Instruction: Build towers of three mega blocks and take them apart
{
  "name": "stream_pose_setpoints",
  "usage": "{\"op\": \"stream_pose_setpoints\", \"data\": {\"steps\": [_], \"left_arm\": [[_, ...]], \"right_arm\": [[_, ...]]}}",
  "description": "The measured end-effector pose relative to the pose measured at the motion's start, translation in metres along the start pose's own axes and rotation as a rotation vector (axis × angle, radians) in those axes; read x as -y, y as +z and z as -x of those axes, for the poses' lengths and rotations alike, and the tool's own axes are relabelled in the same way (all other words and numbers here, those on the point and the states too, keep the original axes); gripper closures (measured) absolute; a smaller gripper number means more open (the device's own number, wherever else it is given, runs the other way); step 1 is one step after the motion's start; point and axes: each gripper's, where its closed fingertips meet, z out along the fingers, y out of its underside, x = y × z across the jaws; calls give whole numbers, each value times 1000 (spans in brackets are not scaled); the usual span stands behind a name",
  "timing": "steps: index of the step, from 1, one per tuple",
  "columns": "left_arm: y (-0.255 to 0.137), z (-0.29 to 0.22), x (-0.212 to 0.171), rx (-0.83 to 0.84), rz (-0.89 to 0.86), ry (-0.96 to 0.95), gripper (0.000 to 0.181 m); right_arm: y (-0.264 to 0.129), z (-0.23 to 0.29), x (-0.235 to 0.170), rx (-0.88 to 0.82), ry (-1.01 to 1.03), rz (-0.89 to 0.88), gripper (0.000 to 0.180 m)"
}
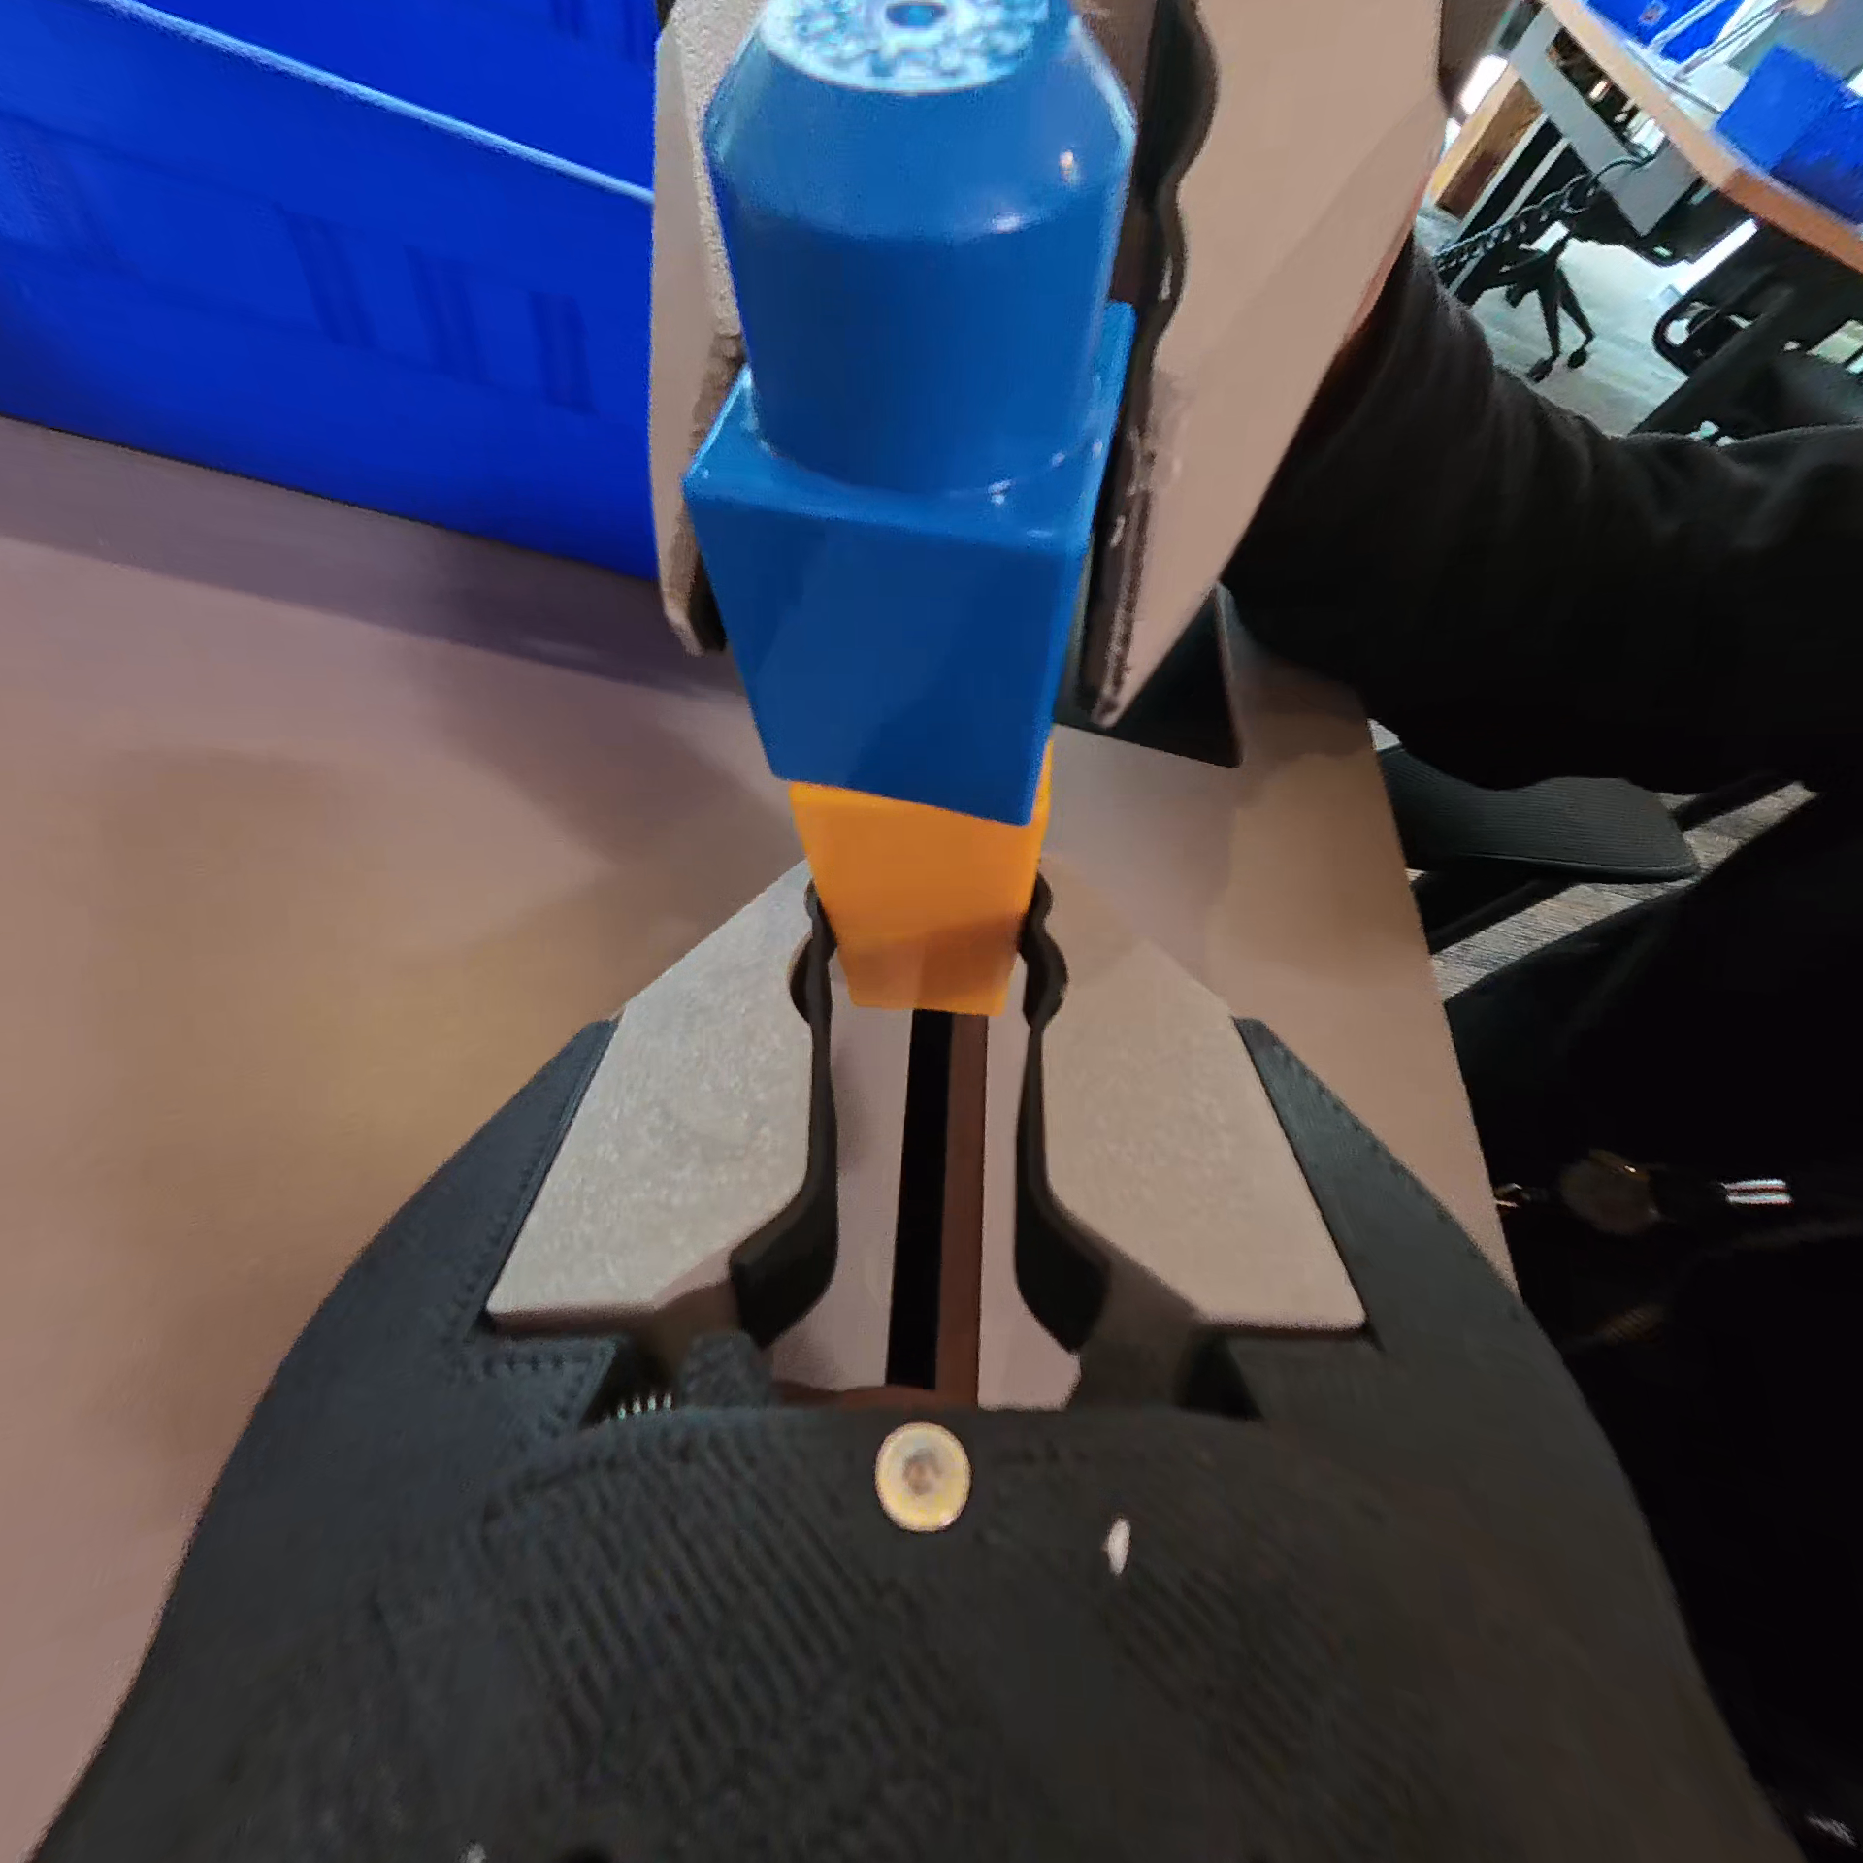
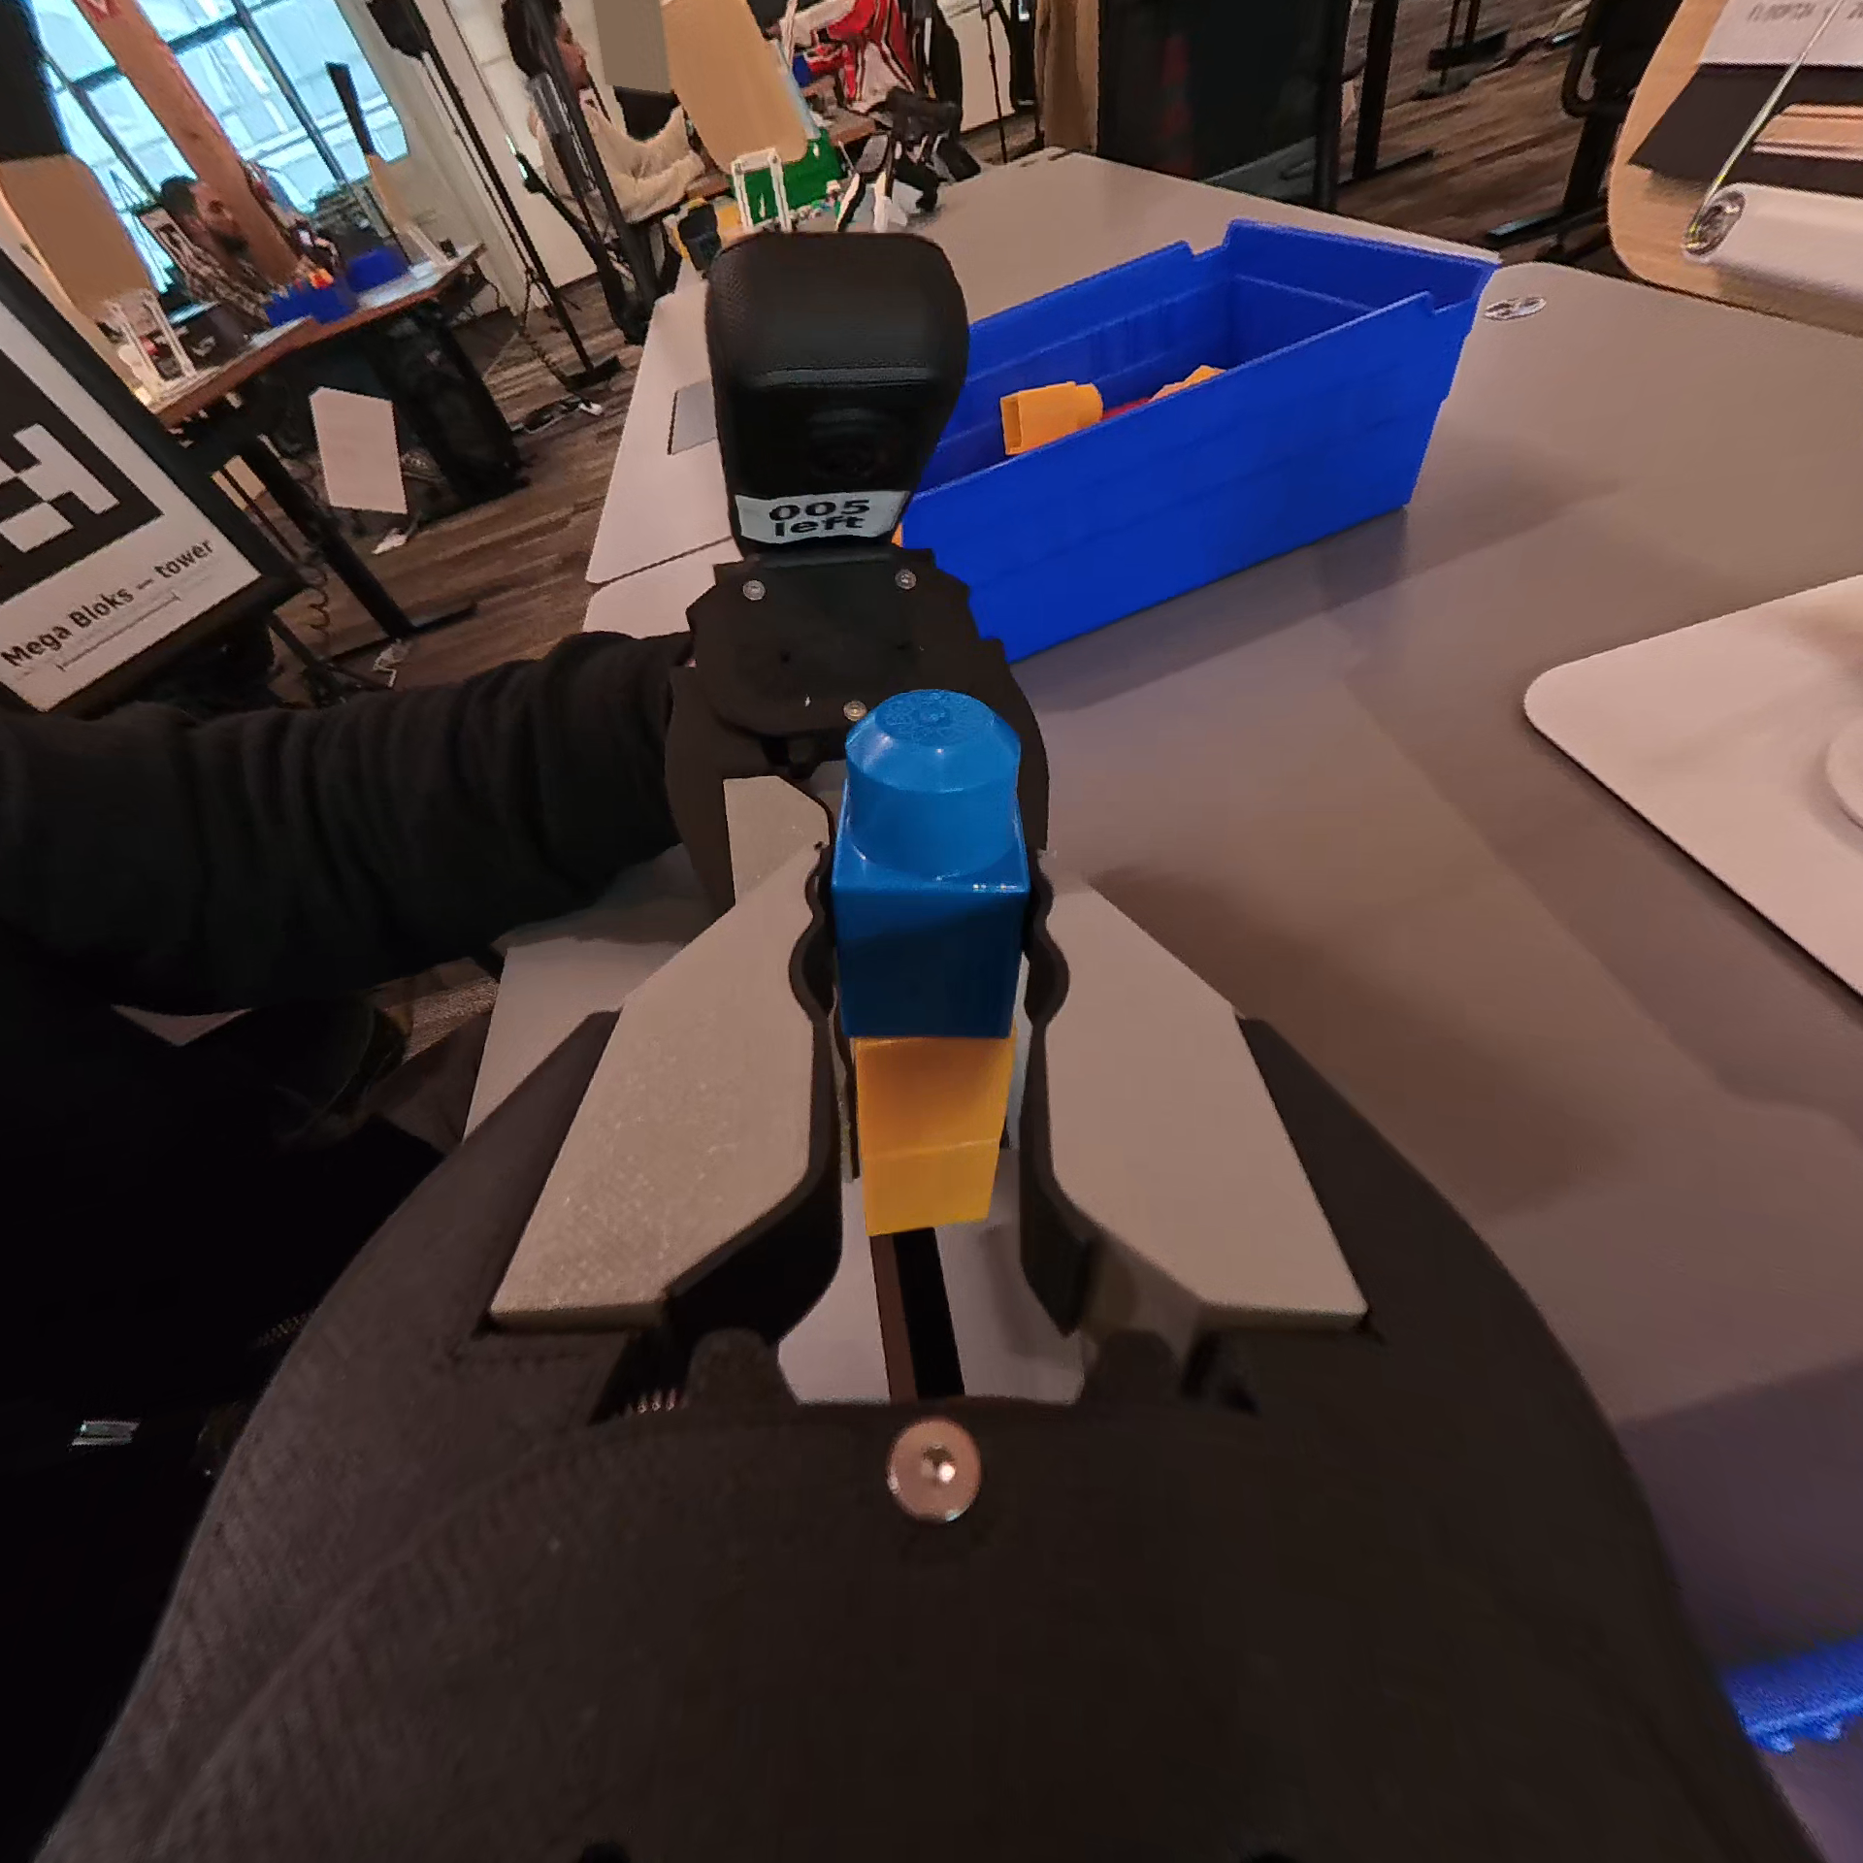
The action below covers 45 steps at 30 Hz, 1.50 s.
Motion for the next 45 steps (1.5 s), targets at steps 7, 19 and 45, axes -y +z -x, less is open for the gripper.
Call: {"op": "stream_pose_setpoints", "data": {"steps": [7,19,45], "left_arm": [[0,-13,-2,-103,-9,-11,147],[-2,-12,-2,-121,-30,-27,147],[-9,2,-2,-96,-84,-87,144]], "right_arm": [[1,9,-2,77,27,5,146],[3,8,0,120,72,-45,146],[22,0,-22,24,16,76,147]]}}
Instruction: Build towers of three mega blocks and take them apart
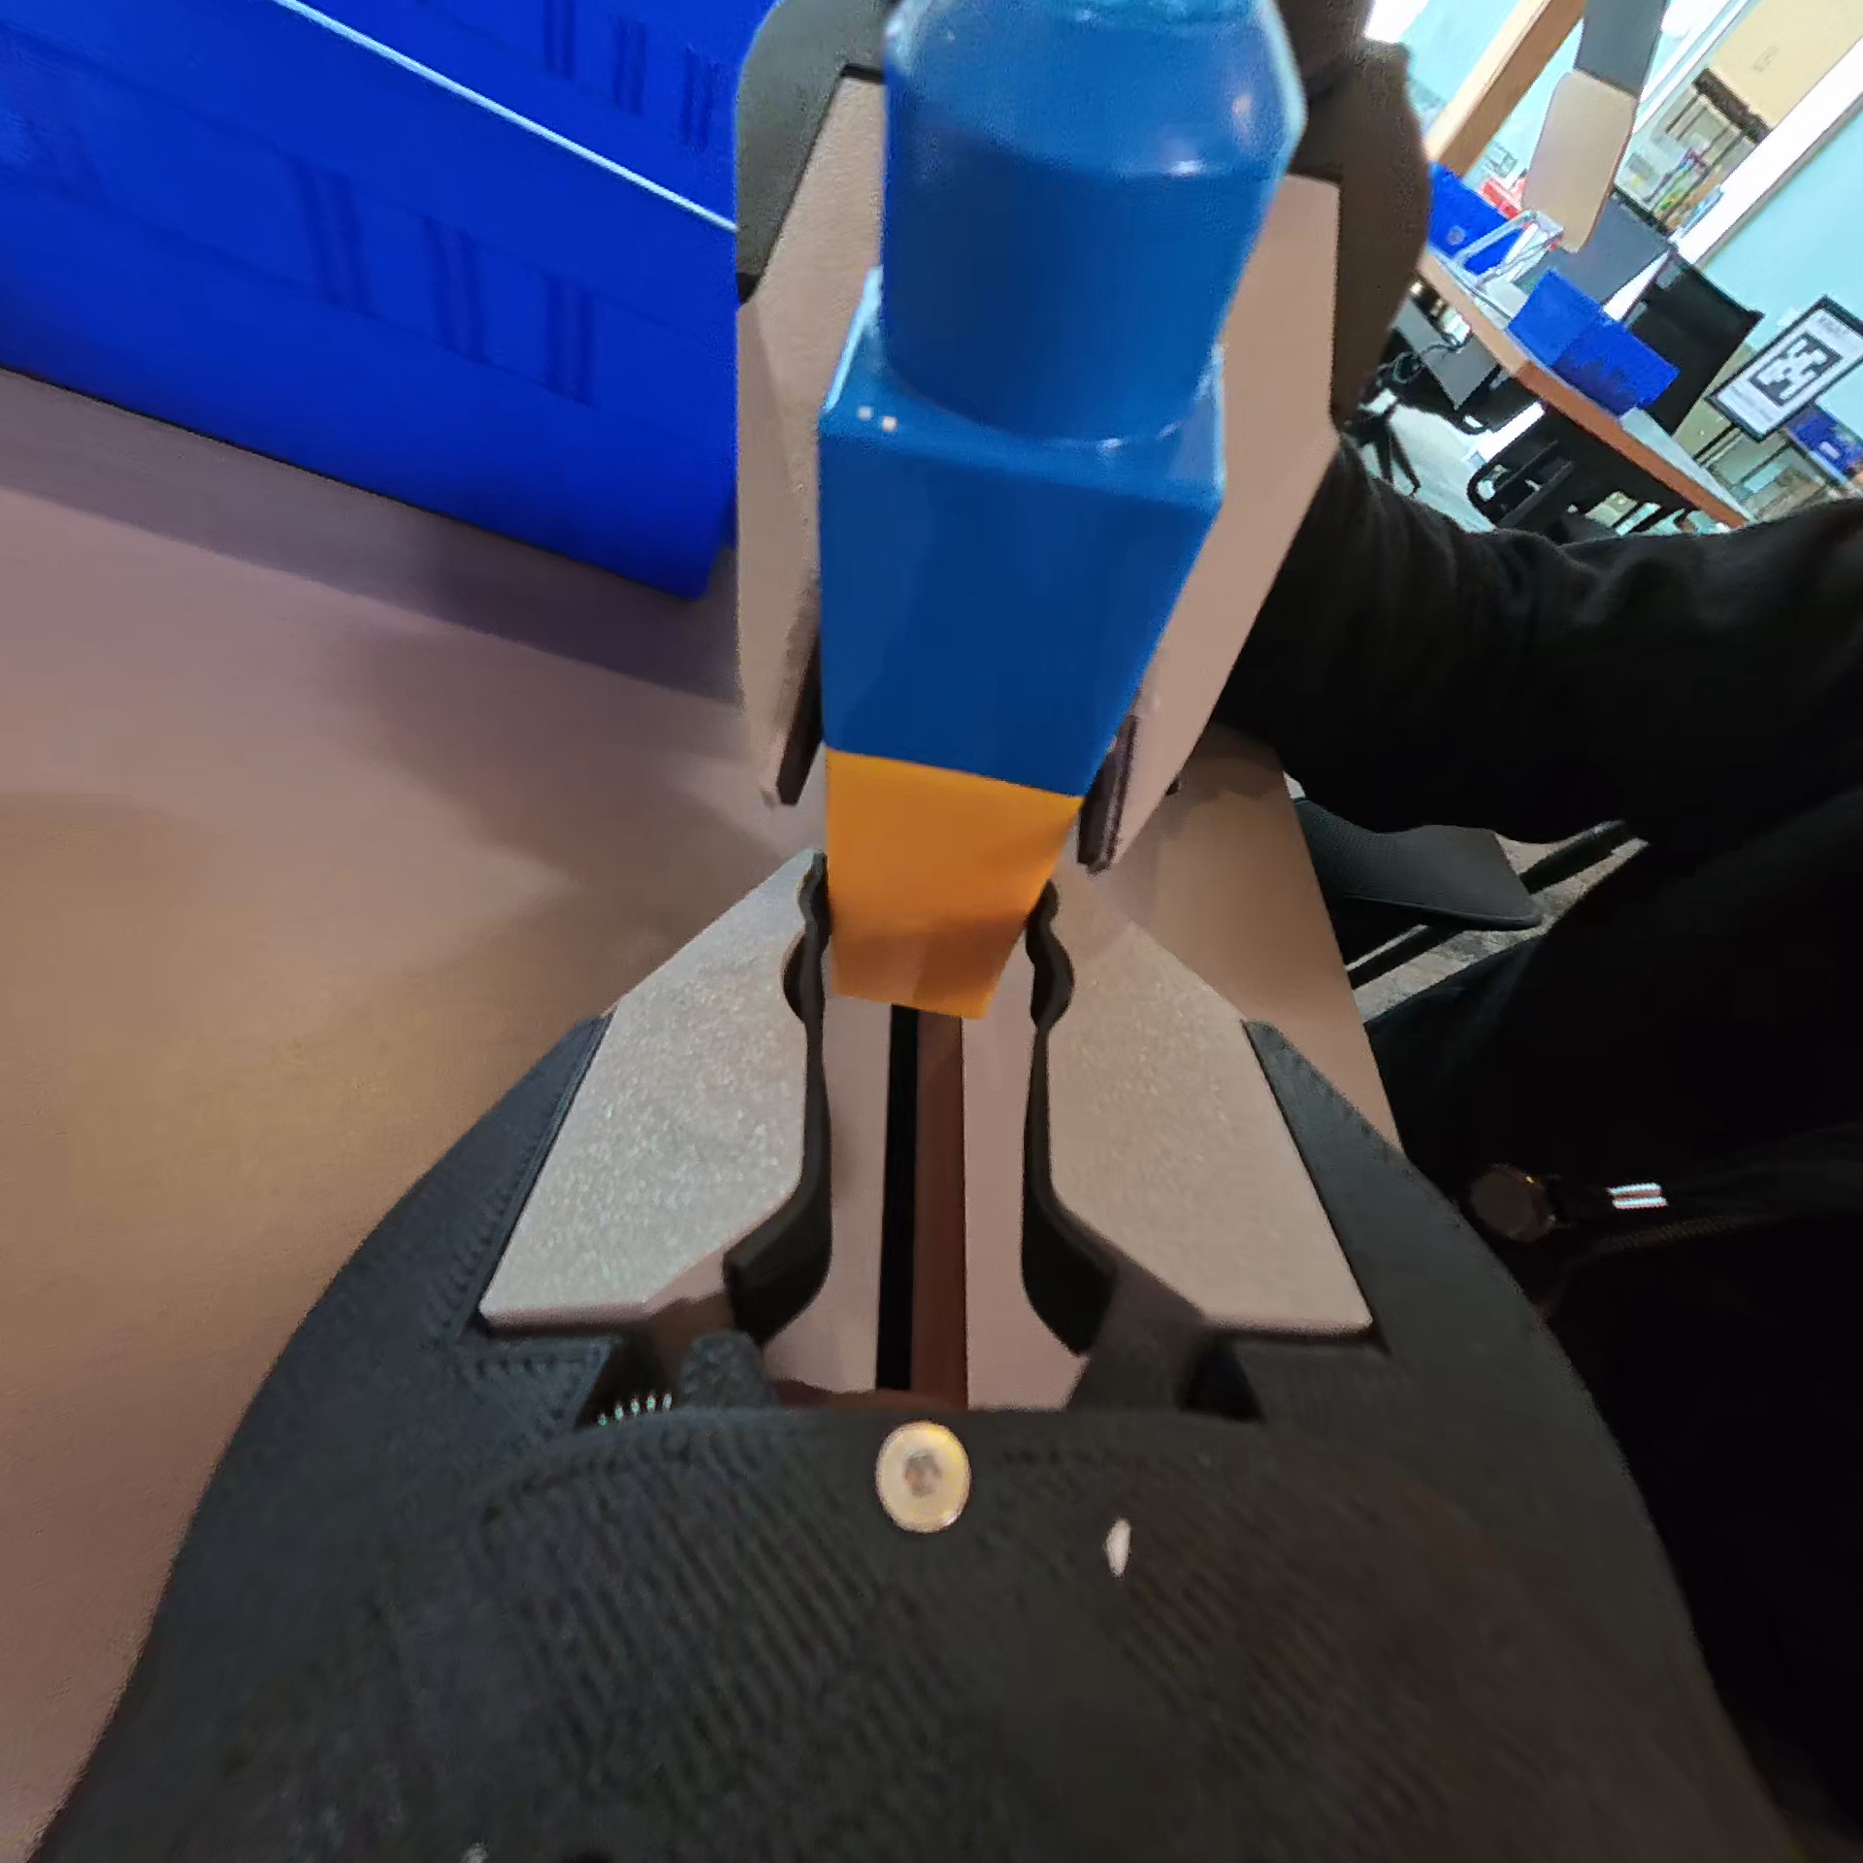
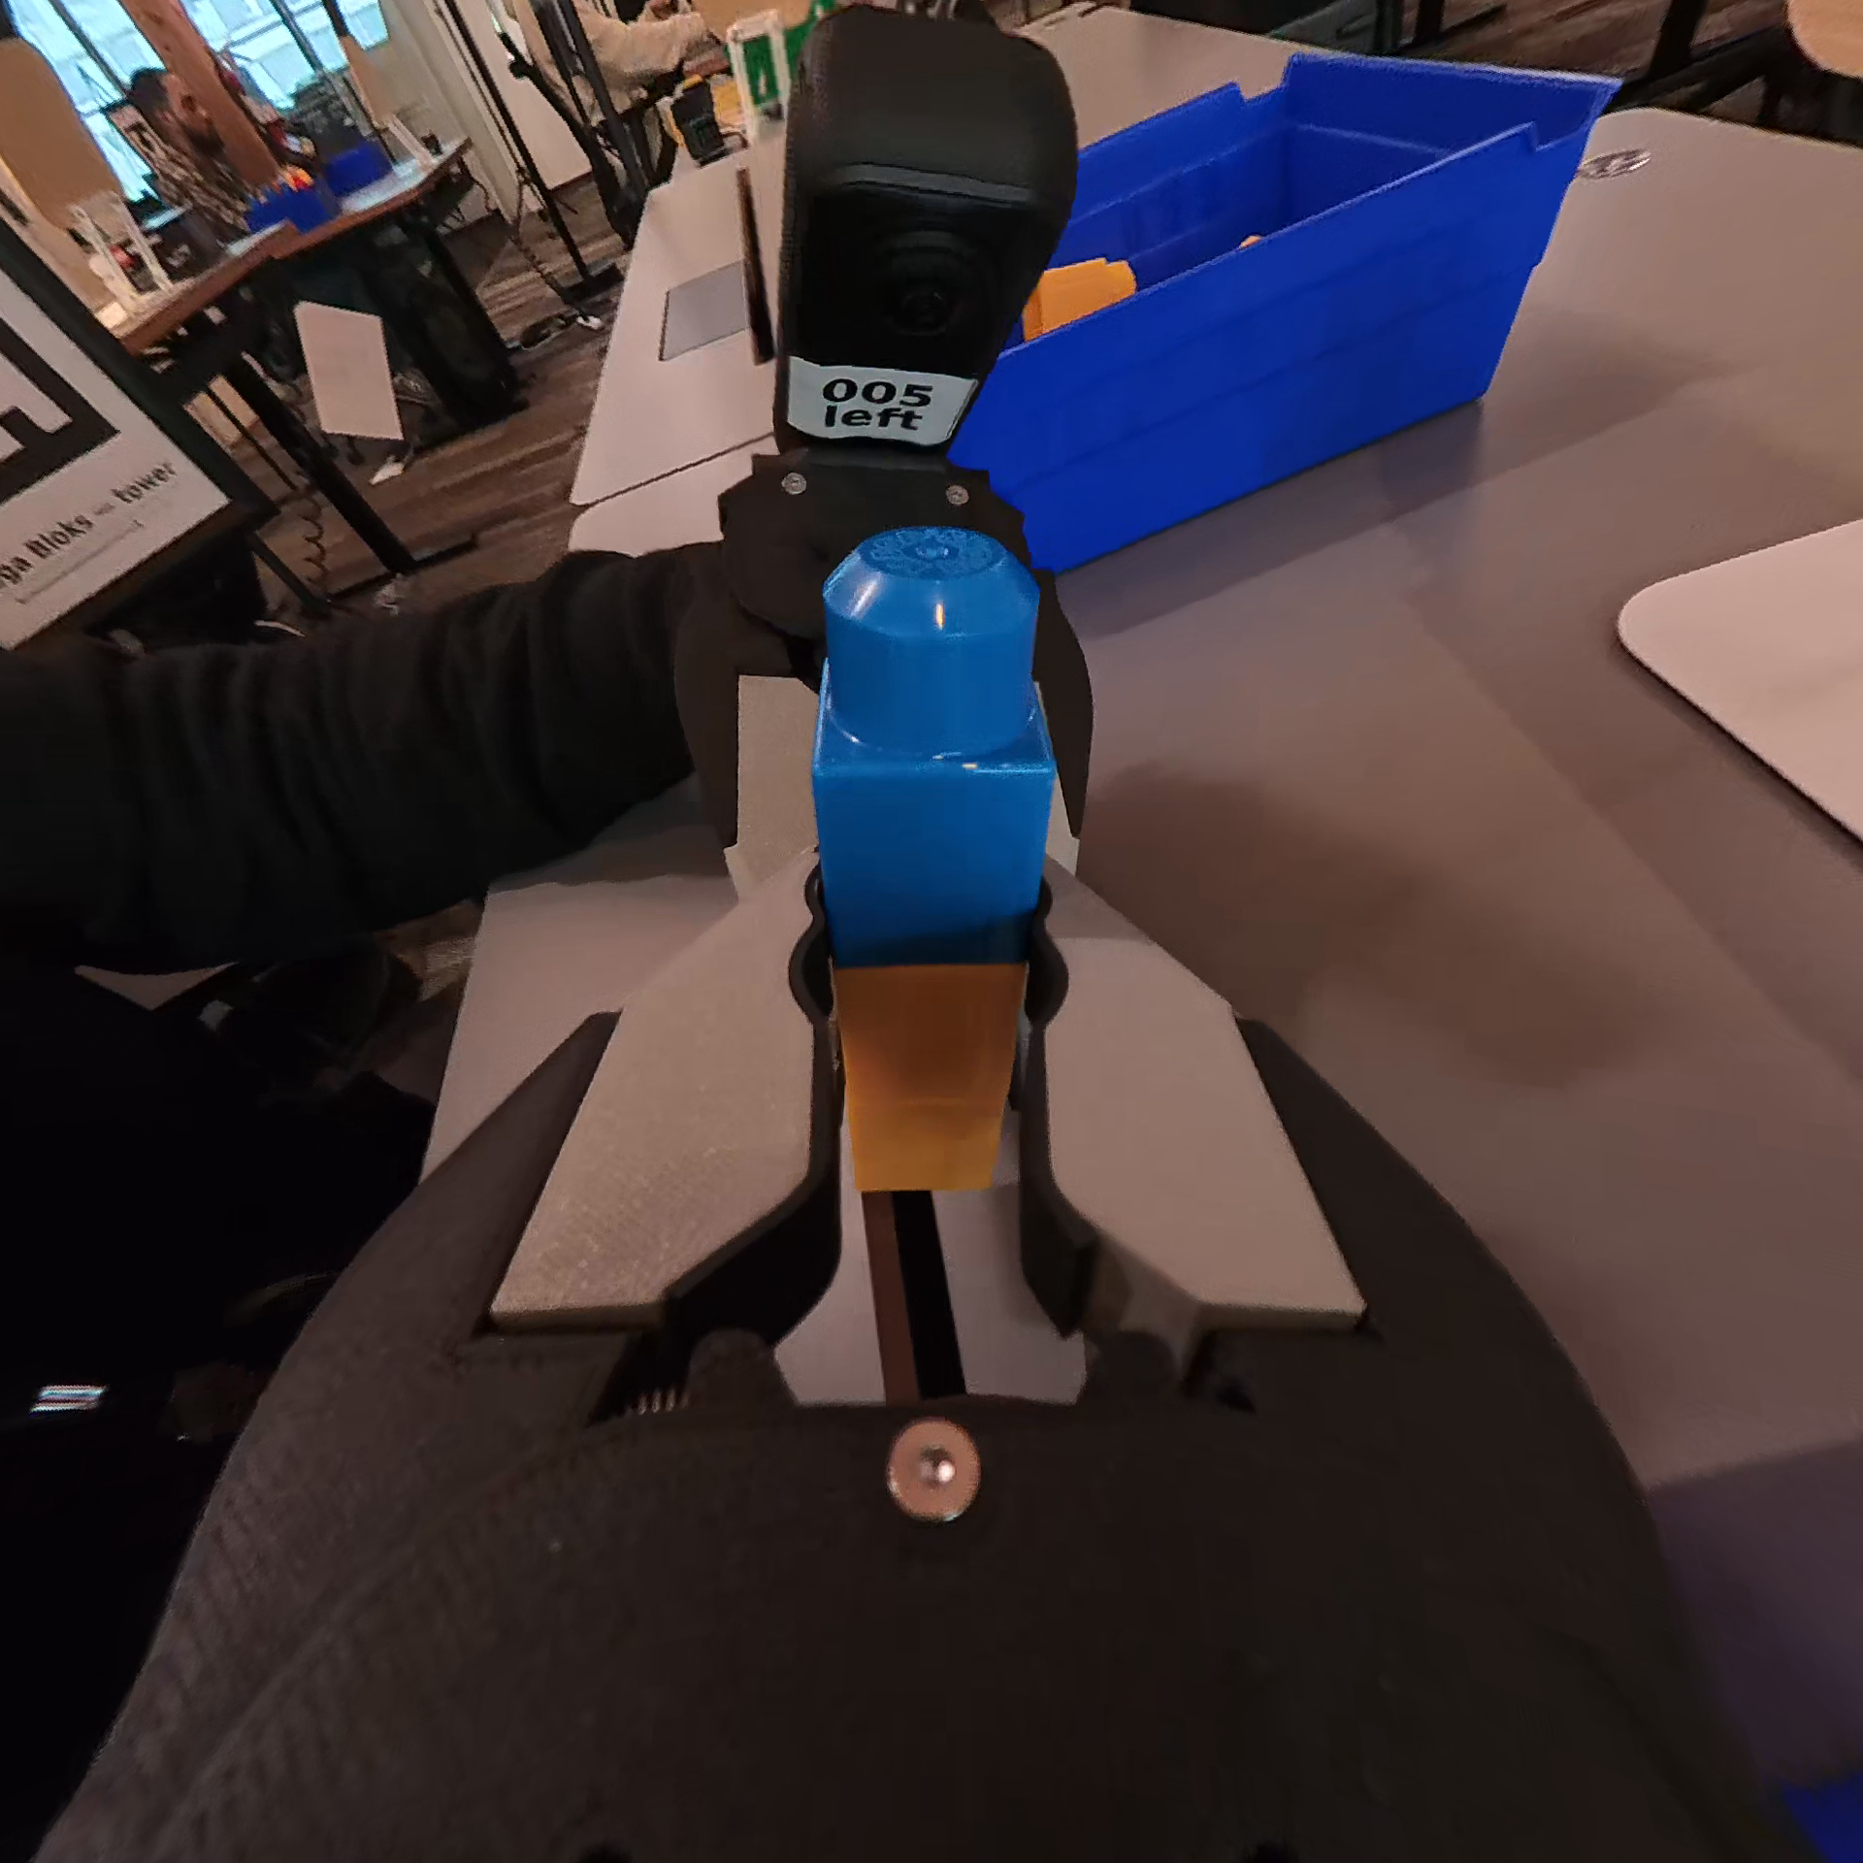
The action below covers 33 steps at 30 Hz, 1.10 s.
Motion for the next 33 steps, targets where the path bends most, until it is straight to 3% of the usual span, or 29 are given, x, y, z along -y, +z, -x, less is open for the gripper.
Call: {"op": "stream_pose_setpoints", "data": {"steps": [8,14,19,23,33], "left_arm": [[-7,15,1,77,-13,11,133],[-14,46,3,229,-47,-2,132],[-19,73,-2,406,-18,34,140],[-28,91,-1,566,-4,82,145],[-53,118,7,895,18,243,152]], "right_arm": [[-13,-7,15,-74,-22,-75,147],[-53,-10,52,-190,-86,-252,147],[-122,-33,79,-505,-181,-394,146],[-186,-79,71,-838,-168,-410,146],[-230,-175,35,-1065,57,-350,146]]}}
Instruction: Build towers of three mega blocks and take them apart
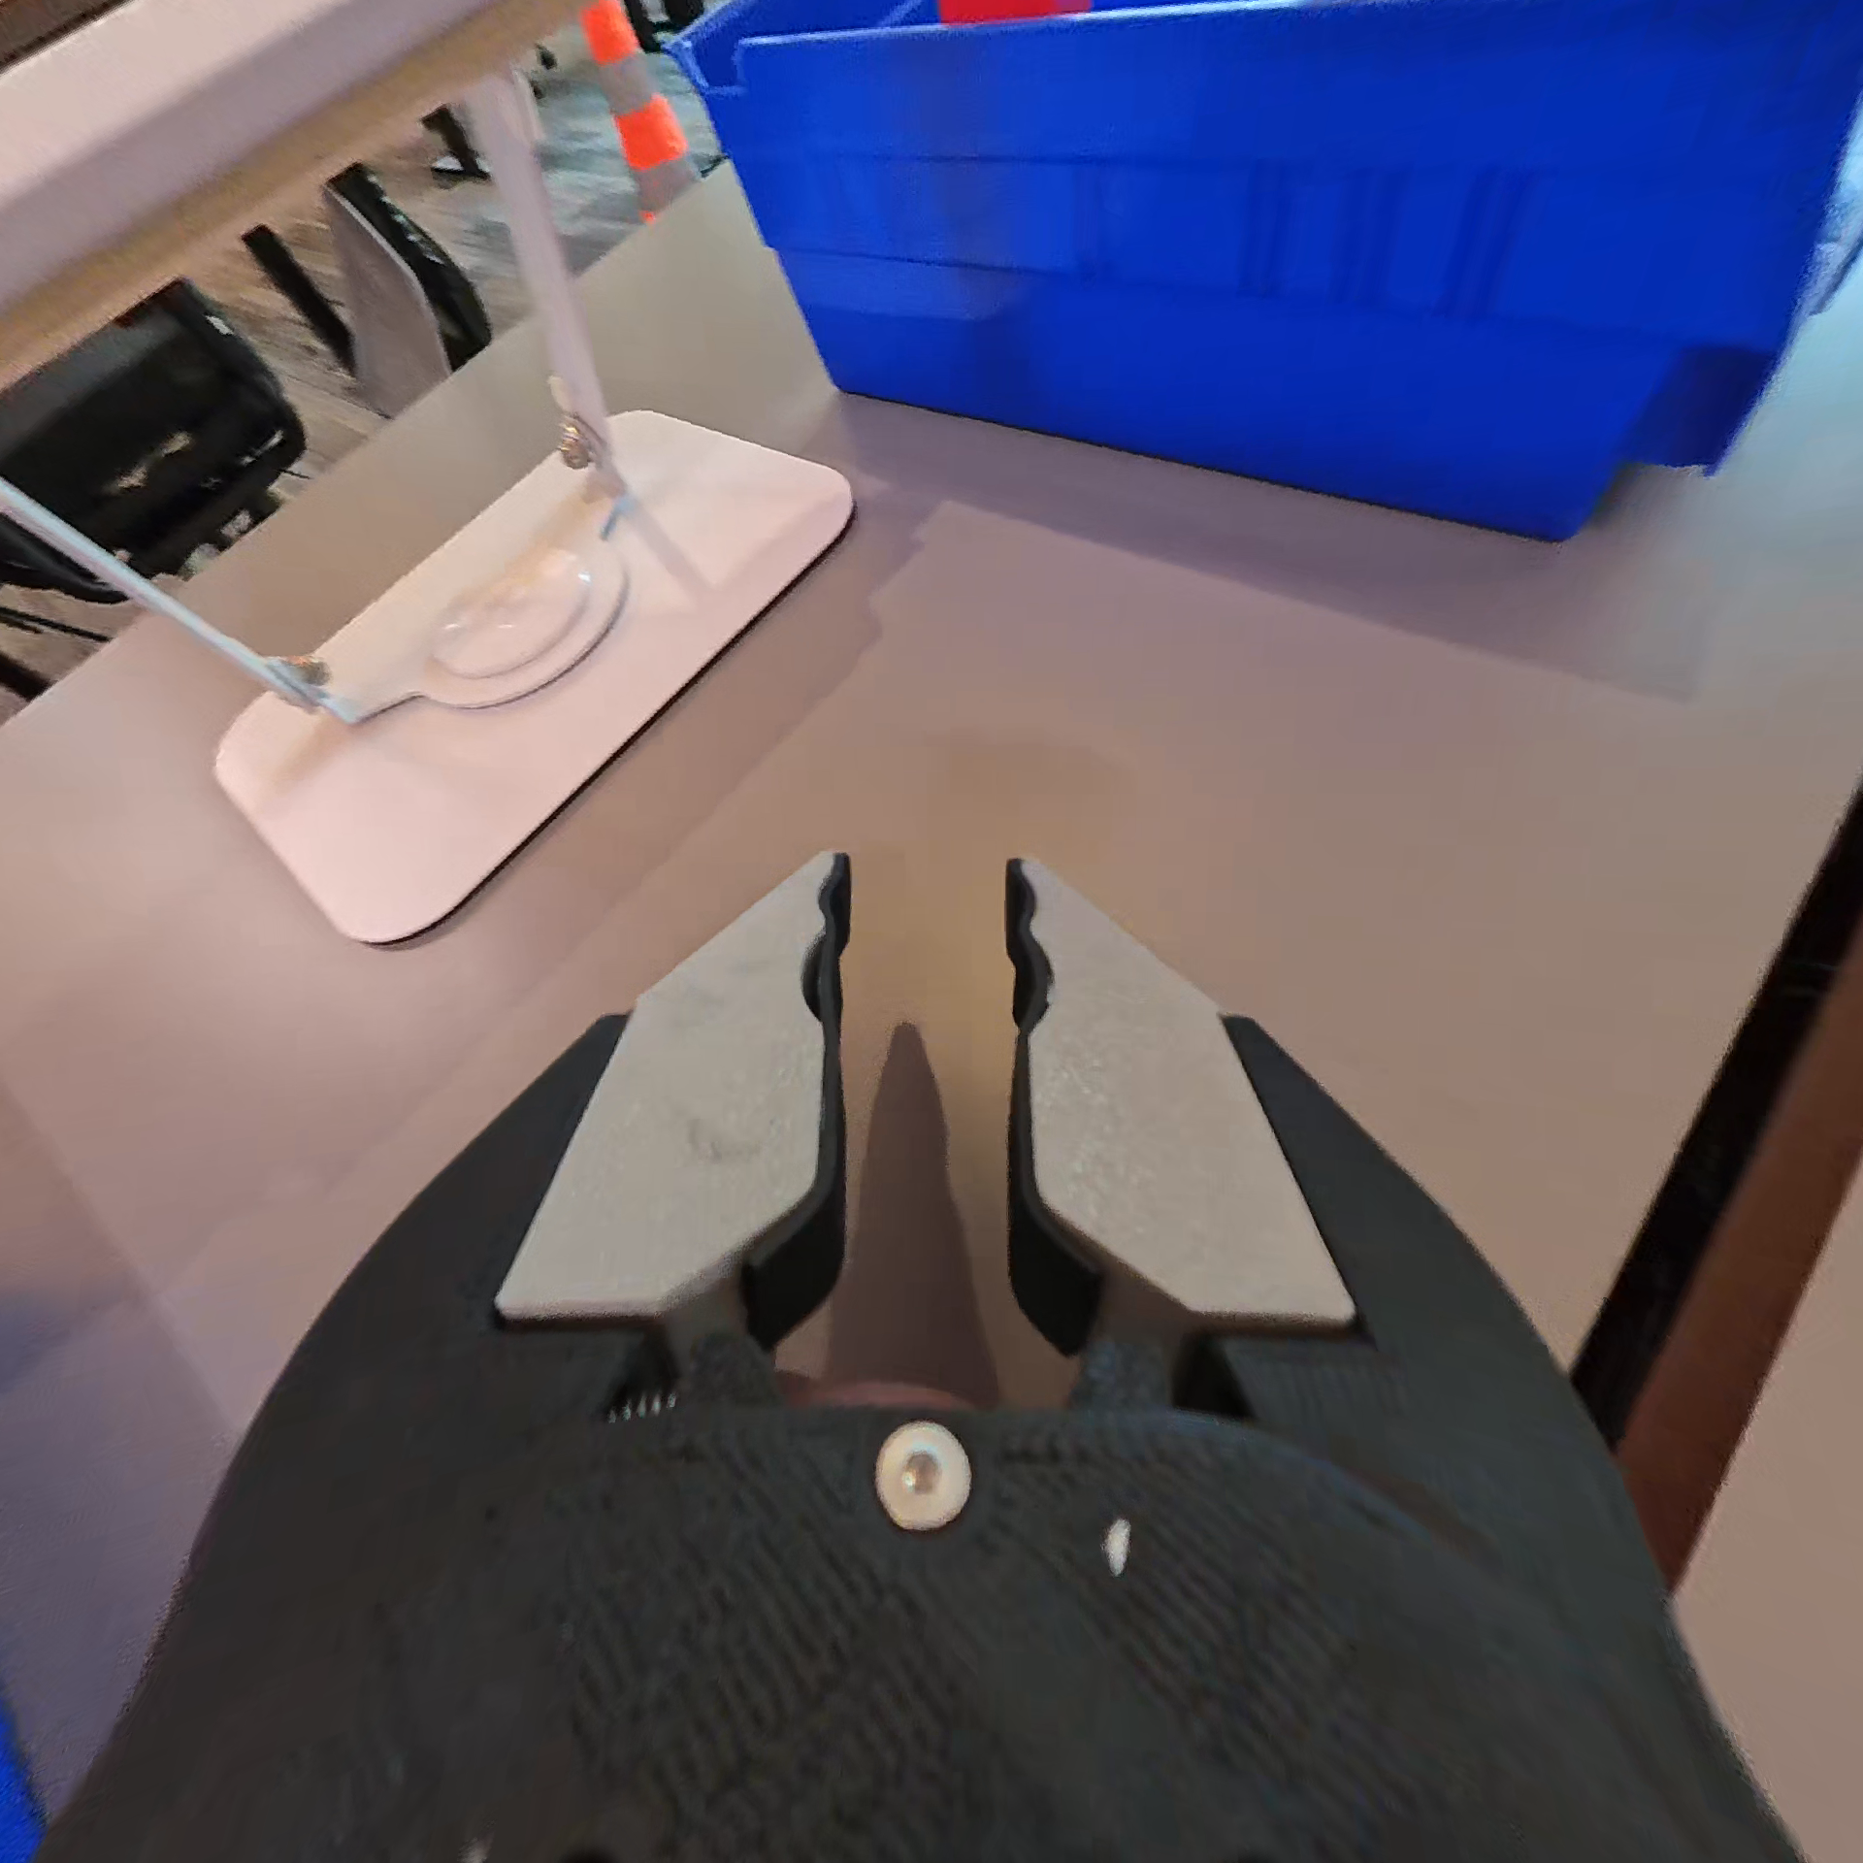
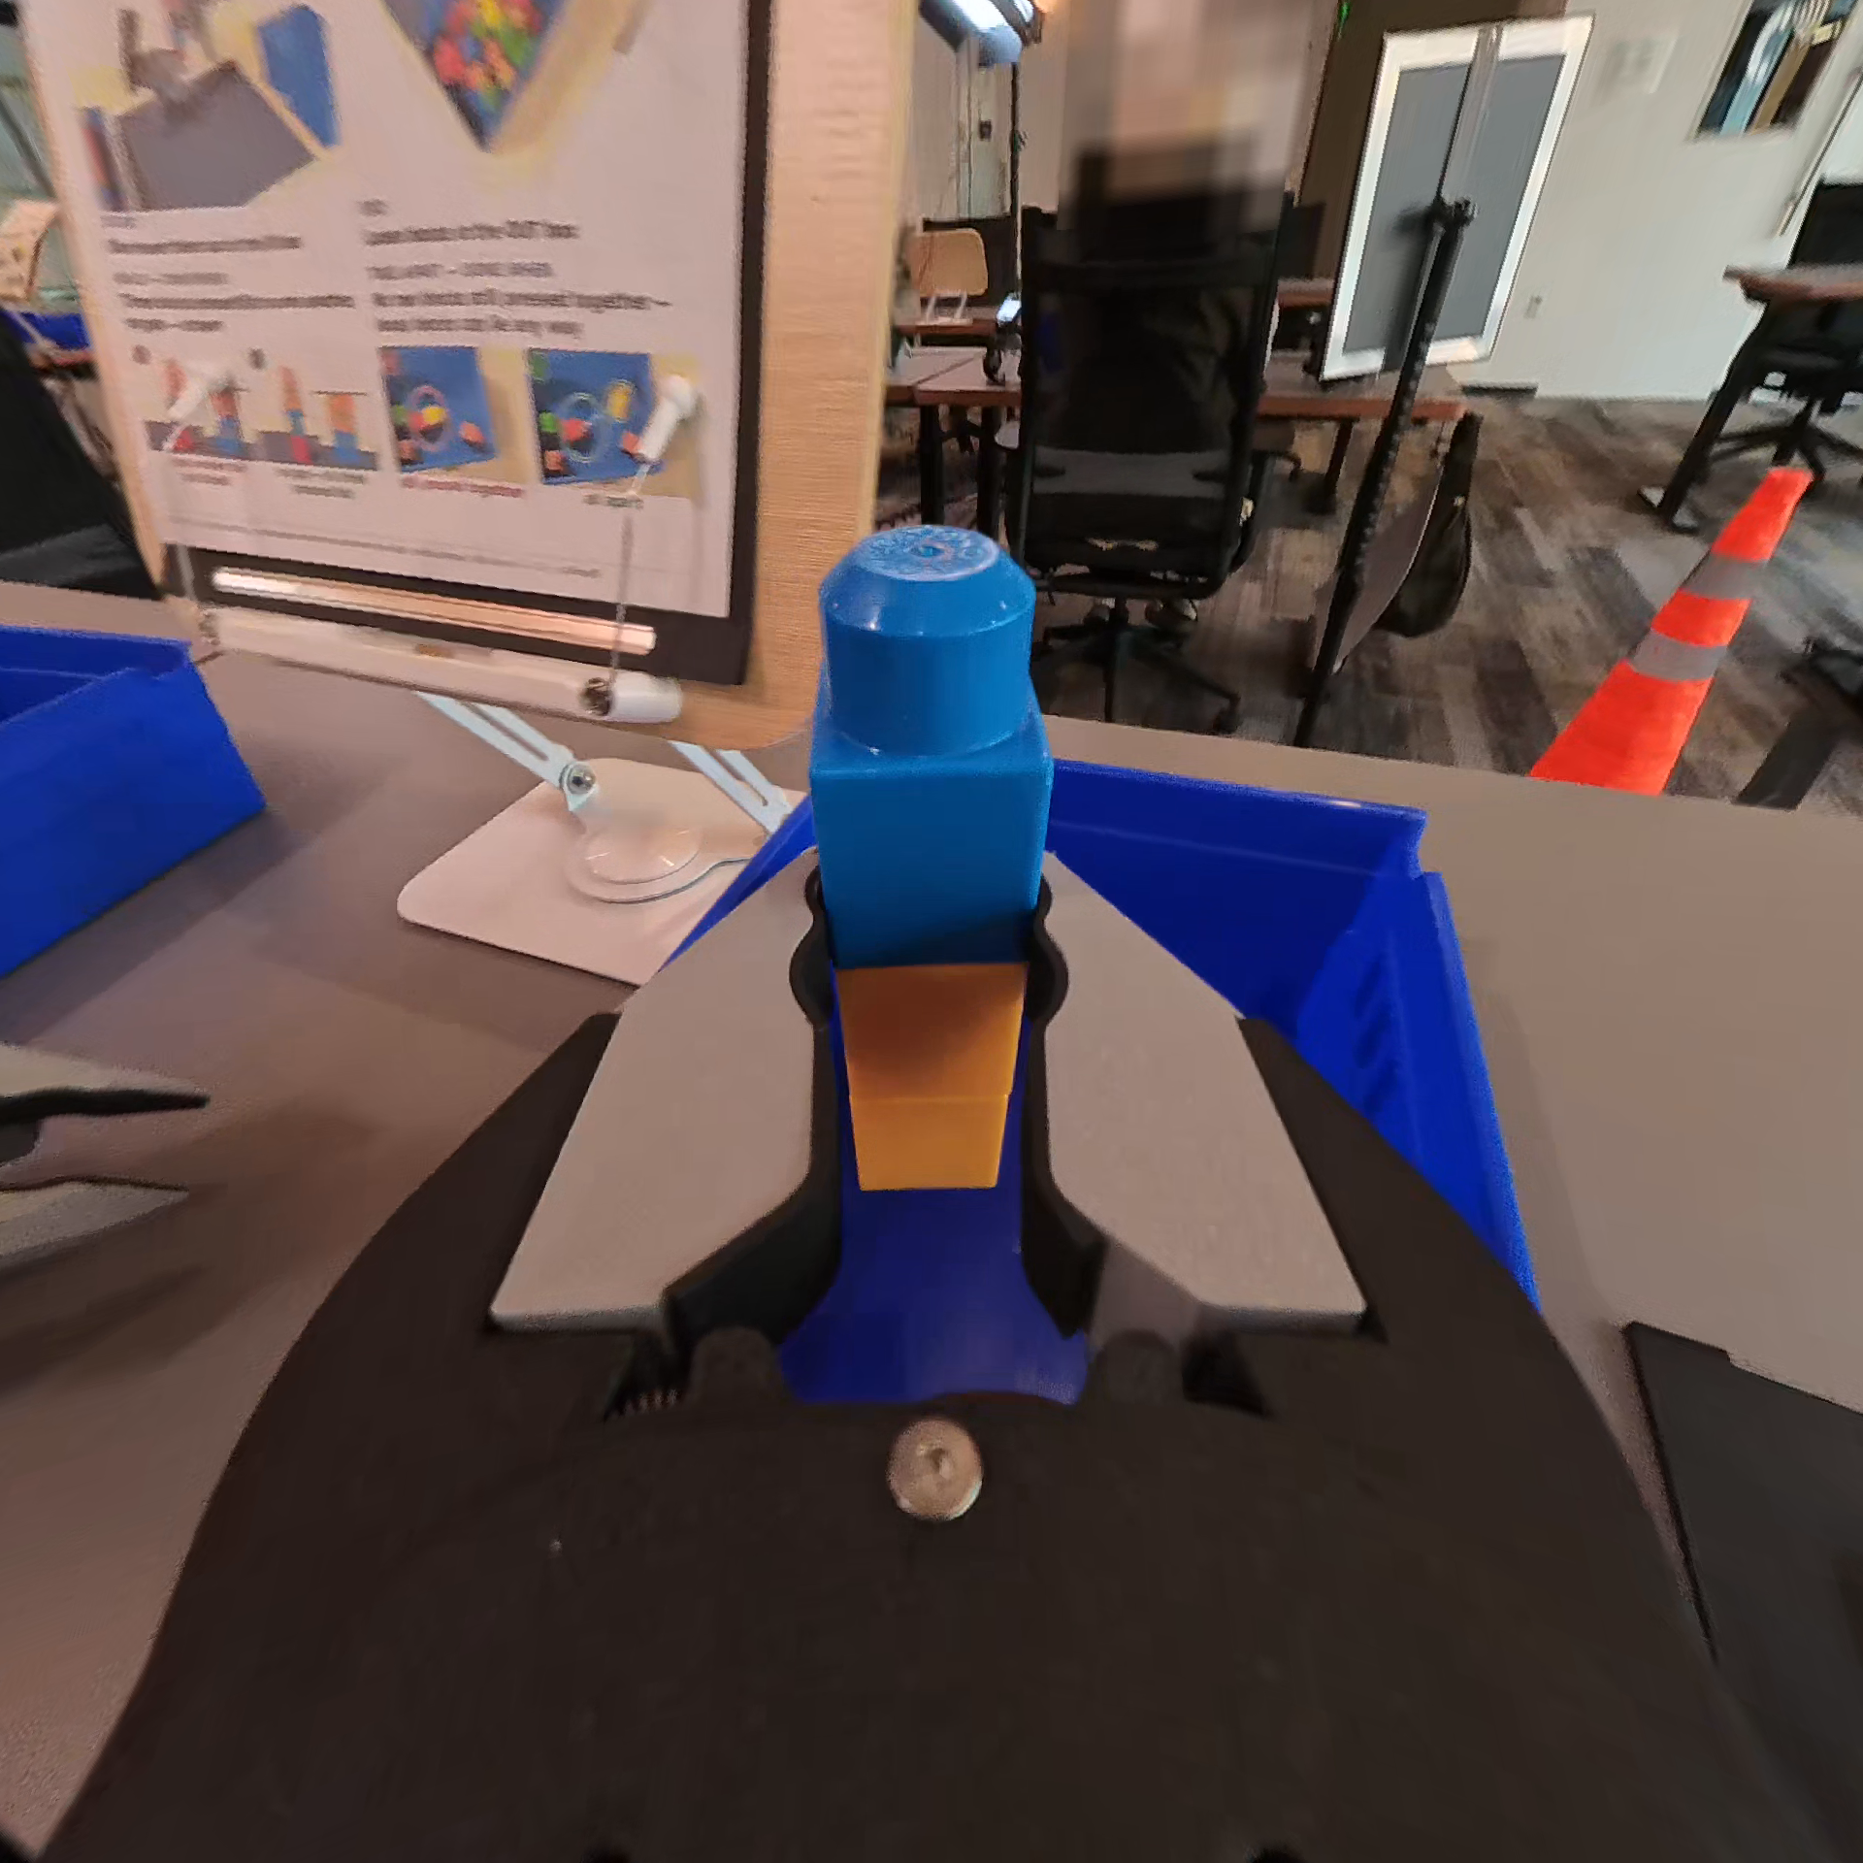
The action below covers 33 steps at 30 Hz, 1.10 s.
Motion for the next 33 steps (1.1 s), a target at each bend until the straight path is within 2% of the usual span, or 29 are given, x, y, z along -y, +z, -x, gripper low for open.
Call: {"op": "stream_pose_setpoints", "data": {"steps": [6,14,18,22,25,33], "left_arm": [[3,21,-8,95,50,-92,143],[6,13,-12,74,84,-40,143],[7,12,-12,73,90,-34,143],[6,13,-12,75,87,-47,143],[6,14,-12,77,80,-50,143],[6,12,-12,75,86,-34,142]], "right_arm": [[58,-36,-21,-63,18,103,146],[108,-48,-61,-18,54,227,146],[114,-42,-81,58,113,270,145],[106,-54,-67,-14,56,230,145],[101,-53,-68,-25,-29,263,145],[108,-38,-64,83,24,189,145]]}}
